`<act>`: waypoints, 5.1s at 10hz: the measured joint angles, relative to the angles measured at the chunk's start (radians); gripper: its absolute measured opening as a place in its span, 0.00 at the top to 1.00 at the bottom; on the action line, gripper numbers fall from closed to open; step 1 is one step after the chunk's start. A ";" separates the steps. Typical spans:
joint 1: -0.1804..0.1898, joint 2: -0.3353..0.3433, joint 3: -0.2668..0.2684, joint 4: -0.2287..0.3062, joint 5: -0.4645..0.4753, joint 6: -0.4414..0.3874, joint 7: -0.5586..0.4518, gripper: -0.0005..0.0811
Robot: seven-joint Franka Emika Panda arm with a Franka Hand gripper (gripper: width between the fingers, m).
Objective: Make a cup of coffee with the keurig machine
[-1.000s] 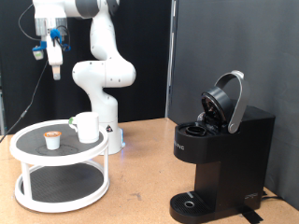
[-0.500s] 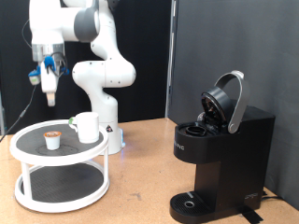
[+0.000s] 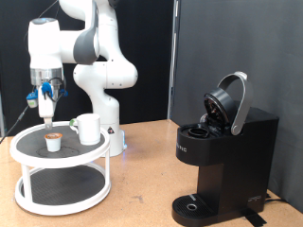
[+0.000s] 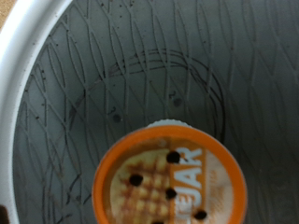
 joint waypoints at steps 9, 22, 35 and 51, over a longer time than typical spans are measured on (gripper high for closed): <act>0.000 0.104 -0.001 -0.054 0.000 0.144 0.002 0.09; -0.004 0.019 -0.059 0.109 0.140 -0.169 -0.149 0.61; 0.151 0.024 -0.007 0.261 0.583 -0.428 -0.197 0.61; 0.357 0.146 0.119 0.444 1.069 -0.498 -0.124 0.61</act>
